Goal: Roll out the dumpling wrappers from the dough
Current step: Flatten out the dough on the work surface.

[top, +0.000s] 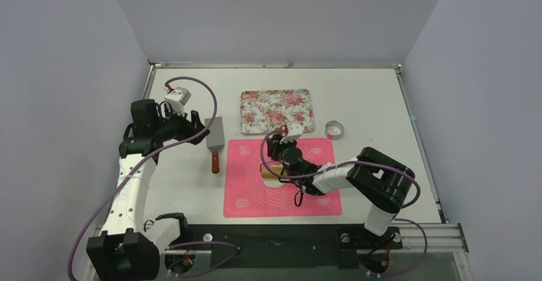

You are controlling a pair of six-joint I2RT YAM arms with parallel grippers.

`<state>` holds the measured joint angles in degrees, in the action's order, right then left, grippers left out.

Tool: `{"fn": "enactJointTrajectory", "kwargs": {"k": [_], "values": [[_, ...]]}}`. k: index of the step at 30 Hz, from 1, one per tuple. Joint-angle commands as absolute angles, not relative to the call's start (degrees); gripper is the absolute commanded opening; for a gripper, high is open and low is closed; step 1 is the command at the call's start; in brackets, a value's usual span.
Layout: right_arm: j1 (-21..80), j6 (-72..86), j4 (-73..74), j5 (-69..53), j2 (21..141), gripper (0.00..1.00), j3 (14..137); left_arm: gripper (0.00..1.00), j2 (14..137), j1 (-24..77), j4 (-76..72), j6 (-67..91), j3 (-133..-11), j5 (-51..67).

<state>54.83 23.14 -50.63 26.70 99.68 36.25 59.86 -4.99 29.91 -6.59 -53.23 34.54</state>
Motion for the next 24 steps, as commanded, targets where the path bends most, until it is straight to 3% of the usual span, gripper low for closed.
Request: {"fn": "enactJointTrajectory", "kwargs": {"k": [1, 10, 17, 24], "values": [[57.9, 26.1, -41.7, 25.6, 102.9, 0.00, 29.3, 0.68, 59.8, -5.3, 28.7, -7.1, -55.4, 35.3], [58.4, 26.2, -42.4, 25.7, 103.1, 0.00, 28.8, 0.68, 59.6, -5.3, 28.9, -7.1, -55.5, 35.2], [50.5, 21.1, -41.1, 23.9, 103.7, 0.00, 34.6, 0.68, 60.1, -5.3, 28.8, -7.0, -56.2, 35.3], [50.9, 19.7, -39.5, 23.4, 104.4, 0.00, 37.0, 0.68, 60.1, -5.3, 28.8, -7.1, -56.0, 35.2]]}}
